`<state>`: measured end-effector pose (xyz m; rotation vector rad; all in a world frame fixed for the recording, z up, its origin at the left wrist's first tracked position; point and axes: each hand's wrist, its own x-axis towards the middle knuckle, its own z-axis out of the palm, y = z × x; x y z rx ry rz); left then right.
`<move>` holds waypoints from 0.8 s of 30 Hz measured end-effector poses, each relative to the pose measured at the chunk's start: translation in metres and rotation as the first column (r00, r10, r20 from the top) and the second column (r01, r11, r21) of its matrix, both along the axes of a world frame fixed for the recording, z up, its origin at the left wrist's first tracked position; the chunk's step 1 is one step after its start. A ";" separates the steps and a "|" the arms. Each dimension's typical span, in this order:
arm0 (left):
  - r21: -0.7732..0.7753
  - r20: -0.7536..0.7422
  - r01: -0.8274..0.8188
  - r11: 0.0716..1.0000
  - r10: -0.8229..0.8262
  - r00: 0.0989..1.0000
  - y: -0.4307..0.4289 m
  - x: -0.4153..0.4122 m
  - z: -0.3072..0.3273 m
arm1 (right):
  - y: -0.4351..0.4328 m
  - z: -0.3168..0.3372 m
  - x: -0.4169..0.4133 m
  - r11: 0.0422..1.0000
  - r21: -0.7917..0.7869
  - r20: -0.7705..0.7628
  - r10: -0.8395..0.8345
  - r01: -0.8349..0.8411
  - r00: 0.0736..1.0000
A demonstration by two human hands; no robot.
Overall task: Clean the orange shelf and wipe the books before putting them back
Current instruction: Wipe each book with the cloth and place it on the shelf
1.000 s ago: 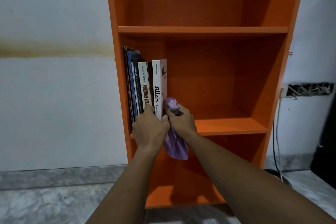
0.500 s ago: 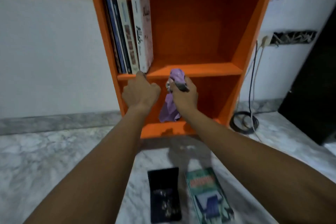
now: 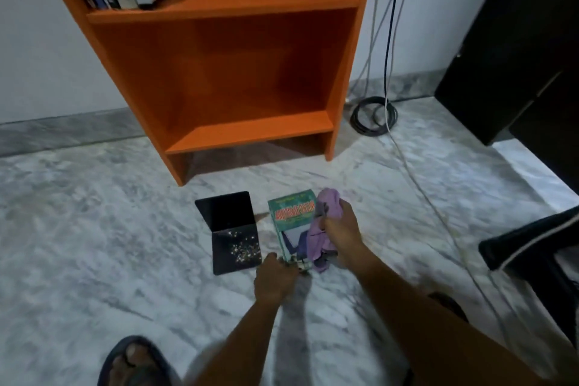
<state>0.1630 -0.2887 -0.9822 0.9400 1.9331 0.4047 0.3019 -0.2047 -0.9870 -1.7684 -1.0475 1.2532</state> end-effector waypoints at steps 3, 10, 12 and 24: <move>-0.036 0.128 -0.073 0.997 0.077 0.989 0.011 0.005 -0.020 | -0.014 -0.013 0.004 0.988 0.086 0.110 0.121 -0.130 0.987; -0.168 0.466 -0.314 0.934 0.357 0.810 0.035 0.009 -0.036 | -0.030 -0.069 0.015 0.940 0.144 0.421 0.225 -0.309 0.879; -0.150 0.531 -0.342 0.928 0.367 0.764 0.038 0.011 -0.035 | -0.027 -0.060 0.016 0.937 0.145 0.480 0.215 -0.319 0.850; 0.108 0.713 -0.047 0.993 -0.044 0.700 0.044 -0.016 0.041 | -0.010 -0.009 -0.029 0.829 0.390 0.261 0.318 -0.401 0.911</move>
